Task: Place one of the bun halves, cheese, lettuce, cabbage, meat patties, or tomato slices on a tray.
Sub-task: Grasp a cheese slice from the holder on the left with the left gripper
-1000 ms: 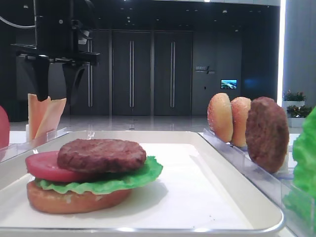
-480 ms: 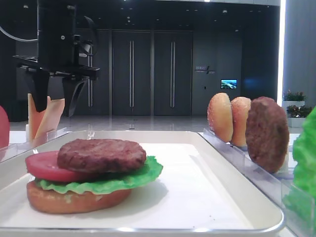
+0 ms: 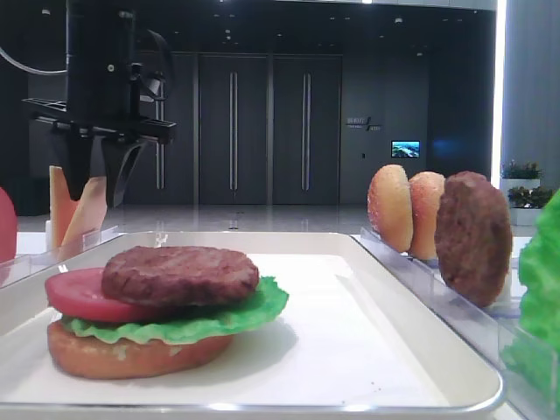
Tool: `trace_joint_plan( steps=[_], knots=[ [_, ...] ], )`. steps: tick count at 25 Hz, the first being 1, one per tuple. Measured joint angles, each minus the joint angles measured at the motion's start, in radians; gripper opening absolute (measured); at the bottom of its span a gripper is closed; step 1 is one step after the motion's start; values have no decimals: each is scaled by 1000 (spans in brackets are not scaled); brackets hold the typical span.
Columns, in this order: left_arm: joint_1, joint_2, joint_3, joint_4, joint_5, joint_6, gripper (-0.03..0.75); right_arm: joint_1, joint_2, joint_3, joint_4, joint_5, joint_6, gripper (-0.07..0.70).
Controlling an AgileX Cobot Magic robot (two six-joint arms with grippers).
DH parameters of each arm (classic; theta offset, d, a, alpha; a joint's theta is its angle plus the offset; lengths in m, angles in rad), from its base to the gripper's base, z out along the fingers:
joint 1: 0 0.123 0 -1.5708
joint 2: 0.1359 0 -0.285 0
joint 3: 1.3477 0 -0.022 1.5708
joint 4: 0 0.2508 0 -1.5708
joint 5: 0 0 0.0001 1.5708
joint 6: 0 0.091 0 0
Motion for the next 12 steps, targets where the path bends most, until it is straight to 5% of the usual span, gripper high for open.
trace_joint_plan(
  steps=[6,12],
  knots=[
    [0,10,0,3,0,0,50,0,0,0,0,0,0,238],
    [0,10,-1,-12,10,1,30,0,0,0,0,0,0,238]
  ],
)
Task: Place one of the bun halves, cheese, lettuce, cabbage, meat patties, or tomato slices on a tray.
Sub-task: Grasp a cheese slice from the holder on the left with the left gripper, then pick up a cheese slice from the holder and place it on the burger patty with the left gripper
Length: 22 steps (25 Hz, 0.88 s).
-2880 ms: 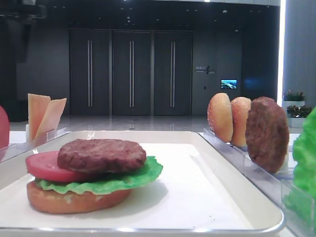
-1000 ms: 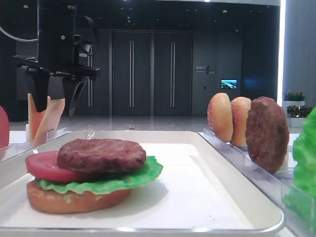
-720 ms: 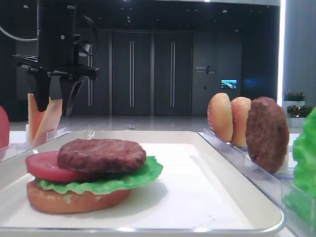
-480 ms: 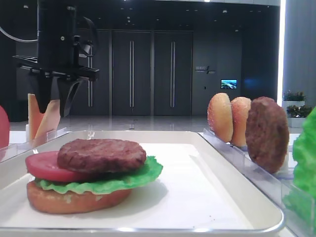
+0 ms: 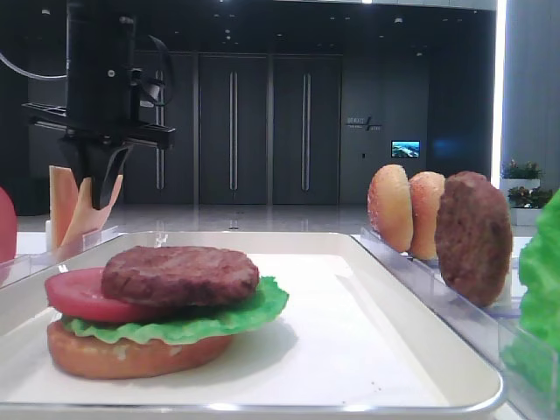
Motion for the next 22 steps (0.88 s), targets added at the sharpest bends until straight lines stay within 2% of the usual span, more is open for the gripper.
trace_joint_plan(
  steps=[2,4,10,14,22],
  knots=[
    [0,0,-11,-17,16,8,30,0,0,0,0,0,0,238],
    [1,0,-40,-47,62,15,30,0,0,0,0,0,0,238],
    [1,0,-217,-131,197,52,30,0,0,0,0,0,0,238],
    [1,-12,-319,-179,212,90,30,0,0,0,0,0,0,238],
    [0,-79,-317,-302,227,140,30,0,0,0,0,0,0,238]
  ],
)
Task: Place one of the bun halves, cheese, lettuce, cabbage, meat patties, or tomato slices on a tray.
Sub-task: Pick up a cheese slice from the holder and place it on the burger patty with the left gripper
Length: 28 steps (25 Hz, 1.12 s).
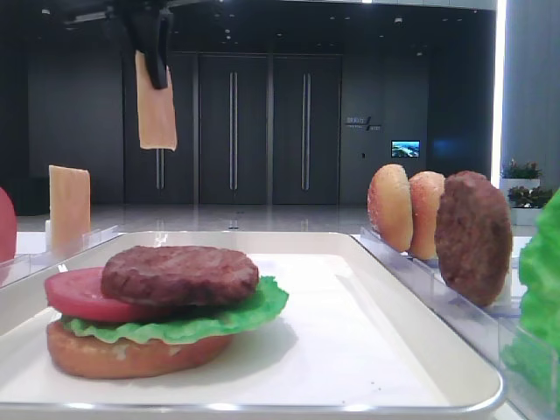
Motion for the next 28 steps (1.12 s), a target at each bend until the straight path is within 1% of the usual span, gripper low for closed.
trace_joint_plan(
  steps=[2,7,12,17,20,24,26,27,28],
  knots=[
    [-1,-61,56,-8,0,5,30,0,0,0,0,0,0,238],
    [-2,-274,320,-14,3,26,30,0,0,0,0,0,0,238],
    [-2,-489,542,-16,3,34,30,0,0,0,0,0,0,238],
    [-2,-622,767,-32,2,37,30,0,0,0,0,0,0,238],
    [-2,-668,874,-69,-50,49,30,0,0,0,0,0,0,238],
    [-2,-681,925,-118,-118,79,30,0,0,0,0,0,0,238],
    [-2,-681,935,-182,-175,132,30,0,0,0,0,0,0,238],
    [-2,-681,943,-243,-208,180,30,0,0,0,0,0,0,238],
    [-2,-681,955,-310,-255,241,30,0,0,0,0,0,0,238]
  ],
)
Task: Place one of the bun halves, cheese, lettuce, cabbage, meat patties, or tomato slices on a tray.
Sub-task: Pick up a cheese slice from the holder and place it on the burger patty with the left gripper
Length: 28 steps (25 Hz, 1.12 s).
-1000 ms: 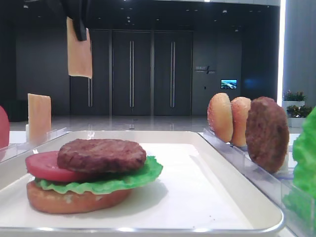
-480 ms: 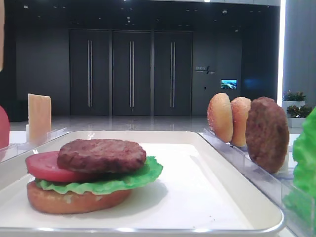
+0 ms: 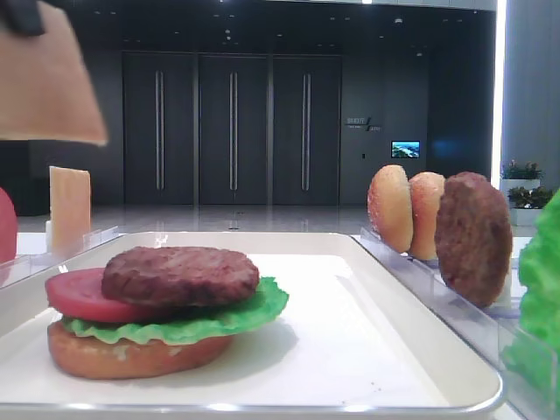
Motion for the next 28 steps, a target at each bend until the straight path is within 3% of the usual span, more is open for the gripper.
trace_joint_plan(
  steps=[2,4,11,16,19,22,28],
  knots=[
    [0,0,33,-201,-87,139,30,0,0,0,0,0,0,238],
    [0,11,80,-392,-127,303,30,0,0,0,0,0,0,238],
    [7,99,207,-868,-157,753,30,0,0,0,0,0,0,238],
    [117,107,282,-1088,-60,954,30,0,0,0,0,0,0,238],
    [212,107,347,-1120,9,1013,29,0,0,0,0,0,0,238],
    [237,107,395,-1143,53,1076,29,0,0,0,0,0,0,238],
    [240,146,409,-1152,47,1122,29,0,0,0,0,0,0,238]
  ],
)
